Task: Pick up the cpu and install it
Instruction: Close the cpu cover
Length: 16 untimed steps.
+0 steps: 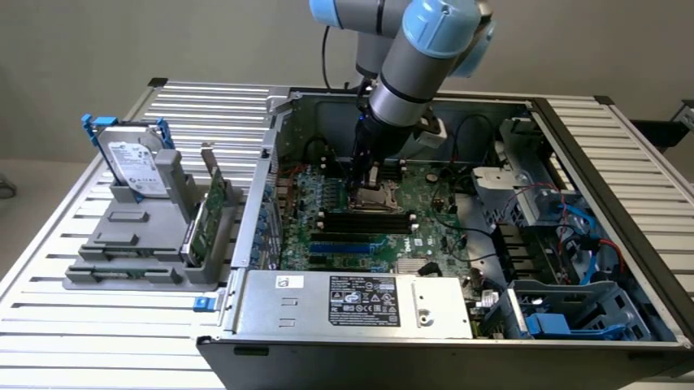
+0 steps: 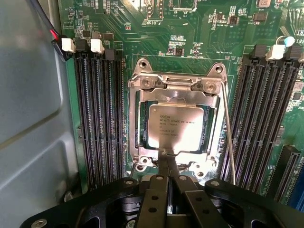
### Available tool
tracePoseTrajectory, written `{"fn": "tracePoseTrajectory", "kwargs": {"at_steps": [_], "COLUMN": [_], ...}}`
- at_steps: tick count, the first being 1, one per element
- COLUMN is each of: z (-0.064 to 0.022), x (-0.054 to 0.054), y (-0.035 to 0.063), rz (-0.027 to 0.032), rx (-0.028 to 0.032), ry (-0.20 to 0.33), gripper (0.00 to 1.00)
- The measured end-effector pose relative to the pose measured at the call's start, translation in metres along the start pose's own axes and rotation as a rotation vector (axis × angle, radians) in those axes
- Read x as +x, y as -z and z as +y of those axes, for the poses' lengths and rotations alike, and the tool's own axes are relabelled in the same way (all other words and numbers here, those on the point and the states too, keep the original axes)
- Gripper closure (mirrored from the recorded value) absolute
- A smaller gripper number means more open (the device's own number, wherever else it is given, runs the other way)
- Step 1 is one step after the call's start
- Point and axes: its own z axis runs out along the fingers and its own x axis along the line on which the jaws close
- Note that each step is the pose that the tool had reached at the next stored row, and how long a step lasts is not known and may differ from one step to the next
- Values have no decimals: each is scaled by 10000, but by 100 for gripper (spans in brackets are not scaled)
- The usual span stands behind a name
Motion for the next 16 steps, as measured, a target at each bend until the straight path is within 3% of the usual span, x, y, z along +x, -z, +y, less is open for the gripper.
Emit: {"fn": "tracePoseTrajectory", "kwargs": {"at_steps": [12,16], "z": [-14,-46], "x": [2,3], "y": [48,59], "rz": [18,36], "rx": [113,203], "ry": [-9,-25], "gripper": [89,89]}}
